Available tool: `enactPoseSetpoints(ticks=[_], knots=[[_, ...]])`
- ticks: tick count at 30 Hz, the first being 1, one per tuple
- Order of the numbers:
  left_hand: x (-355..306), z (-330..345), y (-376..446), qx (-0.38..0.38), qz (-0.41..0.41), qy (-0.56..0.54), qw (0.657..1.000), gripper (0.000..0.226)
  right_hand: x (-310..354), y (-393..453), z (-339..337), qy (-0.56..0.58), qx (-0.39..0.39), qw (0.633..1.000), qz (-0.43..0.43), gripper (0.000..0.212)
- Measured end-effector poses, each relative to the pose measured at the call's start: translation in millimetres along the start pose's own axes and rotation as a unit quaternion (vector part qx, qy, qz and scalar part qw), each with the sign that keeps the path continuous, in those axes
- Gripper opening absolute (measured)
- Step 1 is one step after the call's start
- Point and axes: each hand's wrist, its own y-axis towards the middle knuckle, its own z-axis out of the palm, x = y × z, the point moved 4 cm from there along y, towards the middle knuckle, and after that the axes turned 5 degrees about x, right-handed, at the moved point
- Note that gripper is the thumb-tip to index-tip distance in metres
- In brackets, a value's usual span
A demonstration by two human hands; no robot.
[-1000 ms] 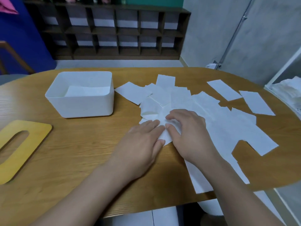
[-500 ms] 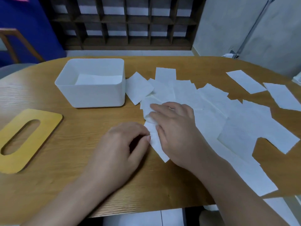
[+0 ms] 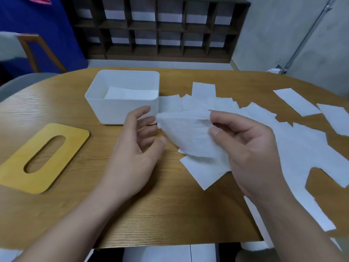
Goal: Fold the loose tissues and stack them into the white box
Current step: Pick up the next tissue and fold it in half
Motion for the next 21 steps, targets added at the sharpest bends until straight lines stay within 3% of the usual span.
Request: enactPoseSetpoints(ticks=[5,10,15,21], knots=[[-5.5,-0.6,-1.6,0.037,0.006,-0.036,0.999,0.064,-2.7,2.5,-2.3,0.159,0.041,0.984,0.065,0.036],[-7.5,-4.3,-7.6,0.033,-0.018,-0.144,0.989,0.057,-11.1,-1.0,1.6,0.088,0.021,0.99,0.108,0.027],[1.3,-13.3,-8.9,0.014,0.015,-0.038,0.999,0.028,-14.3,-4.6,8.6,0.029,-0.008,0.993,0.115,0.008],[-1.5,-18.7,-18.3,0.046,0.104,0.104,0.988,0.034,-14.1,-5.0,23.2,0.064,0.004,0.989,0.135,0.016]])
